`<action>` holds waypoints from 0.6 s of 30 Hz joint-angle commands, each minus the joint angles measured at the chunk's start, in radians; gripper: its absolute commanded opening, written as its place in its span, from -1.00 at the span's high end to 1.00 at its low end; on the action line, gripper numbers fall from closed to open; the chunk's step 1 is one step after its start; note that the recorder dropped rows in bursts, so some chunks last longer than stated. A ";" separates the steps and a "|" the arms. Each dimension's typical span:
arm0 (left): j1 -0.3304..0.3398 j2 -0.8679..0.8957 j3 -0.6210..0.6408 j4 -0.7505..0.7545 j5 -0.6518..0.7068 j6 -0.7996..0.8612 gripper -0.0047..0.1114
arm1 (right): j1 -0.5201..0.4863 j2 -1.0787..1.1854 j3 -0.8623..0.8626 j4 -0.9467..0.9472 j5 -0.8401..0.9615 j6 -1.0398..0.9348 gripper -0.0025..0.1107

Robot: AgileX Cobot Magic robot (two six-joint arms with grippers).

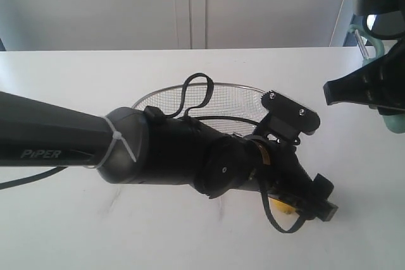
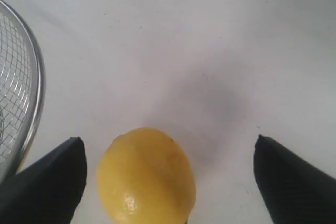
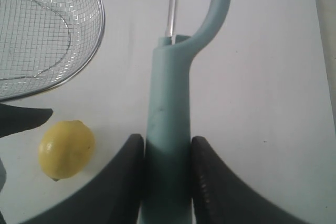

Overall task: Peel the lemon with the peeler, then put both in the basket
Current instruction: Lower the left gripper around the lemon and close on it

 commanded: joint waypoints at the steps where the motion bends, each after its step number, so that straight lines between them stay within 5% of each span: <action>1: 0.003 -0.001 0.000 -0.013 0.019 0.006 -0.59 | -0.004 -0.007 -0.001 -0.011 0.004 -0.008 0.96; 18: 0.003 0.070 0.000 -0.013 -0.012 0.006 -0.59 | -0.004 -0.007 -0.001 -0.005 -0.007 -0.008 0.96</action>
